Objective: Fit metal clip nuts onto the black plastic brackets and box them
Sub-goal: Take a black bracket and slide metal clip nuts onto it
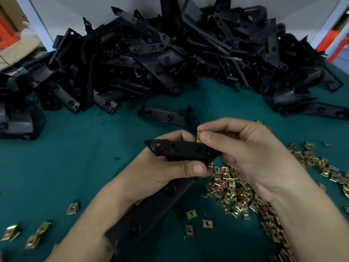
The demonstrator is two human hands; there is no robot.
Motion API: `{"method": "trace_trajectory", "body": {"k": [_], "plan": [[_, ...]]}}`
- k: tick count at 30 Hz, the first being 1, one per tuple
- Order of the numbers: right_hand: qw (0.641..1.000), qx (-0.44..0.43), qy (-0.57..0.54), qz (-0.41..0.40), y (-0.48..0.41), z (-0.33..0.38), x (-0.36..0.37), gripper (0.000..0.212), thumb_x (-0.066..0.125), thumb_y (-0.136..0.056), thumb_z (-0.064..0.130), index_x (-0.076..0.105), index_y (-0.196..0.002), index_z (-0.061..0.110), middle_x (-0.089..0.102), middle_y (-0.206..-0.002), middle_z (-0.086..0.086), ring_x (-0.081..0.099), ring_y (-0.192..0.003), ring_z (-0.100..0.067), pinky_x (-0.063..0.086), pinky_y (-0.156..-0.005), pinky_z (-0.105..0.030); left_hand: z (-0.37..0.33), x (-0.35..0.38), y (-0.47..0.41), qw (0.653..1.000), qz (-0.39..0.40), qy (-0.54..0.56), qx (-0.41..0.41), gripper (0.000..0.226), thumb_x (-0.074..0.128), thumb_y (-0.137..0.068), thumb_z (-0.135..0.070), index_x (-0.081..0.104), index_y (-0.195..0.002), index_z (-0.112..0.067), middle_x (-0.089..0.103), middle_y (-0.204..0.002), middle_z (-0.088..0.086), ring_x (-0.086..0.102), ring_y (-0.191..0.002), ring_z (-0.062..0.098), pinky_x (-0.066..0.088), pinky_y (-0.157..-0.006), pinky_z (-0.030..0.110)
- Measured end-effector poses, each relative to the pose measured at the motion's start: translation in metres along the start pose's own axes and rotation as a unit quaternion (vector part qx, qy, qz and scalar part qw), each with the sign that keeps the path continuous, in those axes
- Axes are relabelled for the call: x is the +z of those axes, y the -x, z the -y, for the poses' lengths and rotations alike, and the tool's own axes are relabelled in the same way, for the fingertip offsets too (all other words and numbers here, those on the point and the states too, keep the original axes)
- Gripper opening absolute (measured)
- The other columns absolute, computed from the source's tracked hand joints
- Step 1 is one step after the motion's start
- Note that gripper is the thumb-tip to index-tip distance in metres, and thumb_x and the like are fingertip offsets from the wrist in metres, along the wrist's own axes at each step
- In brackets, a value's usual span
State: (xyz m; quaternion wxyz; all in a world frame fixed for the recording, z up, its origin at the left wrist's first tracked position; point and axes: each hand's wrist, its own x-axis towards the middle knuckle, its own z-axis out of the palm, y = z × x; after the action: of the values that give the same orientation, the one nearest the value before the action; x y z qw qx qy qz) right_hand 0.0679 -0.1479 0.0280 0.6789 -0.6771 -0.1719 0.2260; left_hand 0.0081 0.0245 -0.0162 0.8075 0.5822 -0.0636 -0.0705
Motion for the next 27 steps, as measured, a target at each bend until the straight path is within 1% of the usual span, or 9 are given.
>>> {"method": "trace_trajectory", "body": {"k": [4, 6, 10, 13, 16, 20, 23, 25, 27], "plan": [[1.000, 0.029, -0.004, -0.003, 0.001, 0.000, -0.001, 0.032, 0.079, -0.059, 0.039, 0.080, -0.086, 0.022, 0.056, -0.074, -0.011, 0.034, -0.046, -0.007, 0.030, -0.043, -0.017, 0.002, 0.000, 0.000, 1.000, -0.010, -0.001, 0.004, 0.029, 0.078, -0.071, -0.012, 0.052, -0.083, -0.006, 0.055, -0.083, 0.014, 0.060, -0.090, 0.033, 0.053, -0.098, 0.060], [0.999, 0.033, -0.008, 0.000, 0.002, 0.001, 0.000, 0.028, 0.079, -0.062, 0.035, 0.080, -0.086, 0.021, 0.056, -0.067, -0.006, 0.034, -0.044, -0.005, 0.030, -0.042, -0.016, 0.002, 0.001, 0.000, 1.000, -0.011, 0.010, 0.003, 0.031, 0.077, -0.071, -0.010, 0.048, -0.081, -0.005, 0.054, -0.082, 0.016, 0.062, -0.089, 0.034, 0.055, -0.096, 0.057], [0.999, 0.038, -0.009, -0.001, 0.002, 0.001, 0.003, 0.025, 0.077, -0.063, 0.032, 0.080, -0.084, 0.018, 0.057, -0.054, 0.009, 0.042, -0.040, -0.001, 0.035, -0.042, -0.013, 0.003, 0.002, 0.001, 0.999, -0.010, 0.036, 0.010, 0.030, 0.075, -0.071, -0.004, 0.046, -0.078, -0.007, 0.057, -0.078, 0.010, 0.066, -0.082, 0.026, 0.056, -0.093, 0.057], [0.999, 0.037, -0.008, -0.017, 0.002, 0.000, 0.006, 0.025, 0.078, -0.063, 0.032, 0.079, -0.083, 0.018, 0.053, -0.051, 0.010, 0.039, -0.041, -0.001, 0.035, -0.042, -0.014, 0.004, 0.002, 0.000, 0.999, -0.012, 0.044, 0.020, 0.031, 0.075, -0.073, -0.002, 0.044, -0.078, -0.009, 0.060, -0.078, 0.007, 0.068, -0.081, 0.022, 0.055, -0.094, 0.058], [0.998, 0.024, -0.041, -0.049, 0.001, -0.001, 0.008, 0.020, 0.077, -0.066, 0.025, 0.079, -0.083, 0.014, 0.057, -0.052, 0.010, 0.046, -0.040, -0.001, 0.039, -0.042, -0.012, 0.004, -0.001, 0.000, 0.999, -0.017, 0.037, 0.023, 0.031, 0.074, -0.075, 0.000, 0.045, -0.078, -0.010, 0.065, -0.083, 0.010, 0.071, -0.084, 0.026, 0.052, -0.097, 0.063], [0.995, 0.049, -0.080, -0.028, 0.003, 0.001, 0.011, 0.021, 0.075, -0.069, 0.020, 0.076, -0.085, 0.008, 0.060, -0.051, 0.009, 0.048, -0.037, -0.002, 0.039, -0.038, -0.013, 0.003, -0.001, 0.001, 0.999, -0.008, 0.034, 0.020, 0.029, 0.075, -0.075, -0.002, 0.049, -0.077, -0.012, 0.067, -0.082, 0.007, 0.072, -0.086, 0.028, 0.054, -0.096, 0.057], [0.994, 0.057, -0.087, -0.022, 0.004, 0.003, 0.012, 0.021, 0.073, -0.068, 0.019, 0.075, -0.084, 0.005, 0.063, -0.053, 0.006, 0.055, -0.039, -0.003, 0.044, -0.039, -0.015, 0.002, 0.001, 0.001, 0.999, -0.020, 0.034, 0.018, 0.030, 0.076, -0.073, -0.001, 0.048, -0.077, -0.011, 0.063, -0.083, 0.013, 0.069, -0.089, 0.033, 0.055, -0.095, 0.056], [0.995, 0.065, -0.071, -0.023, 0.003, 0.002, 0.012, 0.019, 0.076, -0.065, 0.023, 0.078, -0.079, 0.009, 0.065, -0.056, 0.002, 0.055, -0.043, -0.005, 0.048, -0.043, -0.019, 0.002, 0.001, 0.001, 0.999, -0.035, 0.026, 0.013, 0.033, 0.079, -0.070, -0.003, 0.047, -0.077, -0.010, 0.057, -0.085, 0.020, 0.064, -0.092, 0.043, 0.052, -0.095, 0.064], [0.996, 0.072, -0.050, -0.037, 0.002, 0.000, 0.010, 0.014, 0.079, -0.065, 0.021, 0.079, -0.077, 0.014, 0.059, -0.052, 0.004, 0.045, -0.040, -0.004, 0.043, -0.043, -0.018, 0.001, 0.000, 0.001, 0.999, -0.046, 0.008, 0.004, 0.038, 0.083, -0.070, -0.006, 0.046, -0.078, -0.009, 0.052, -0.089, 0.029, 0.057, -0.095, 0.061, 0.037, -0.097, 0.081]]}}
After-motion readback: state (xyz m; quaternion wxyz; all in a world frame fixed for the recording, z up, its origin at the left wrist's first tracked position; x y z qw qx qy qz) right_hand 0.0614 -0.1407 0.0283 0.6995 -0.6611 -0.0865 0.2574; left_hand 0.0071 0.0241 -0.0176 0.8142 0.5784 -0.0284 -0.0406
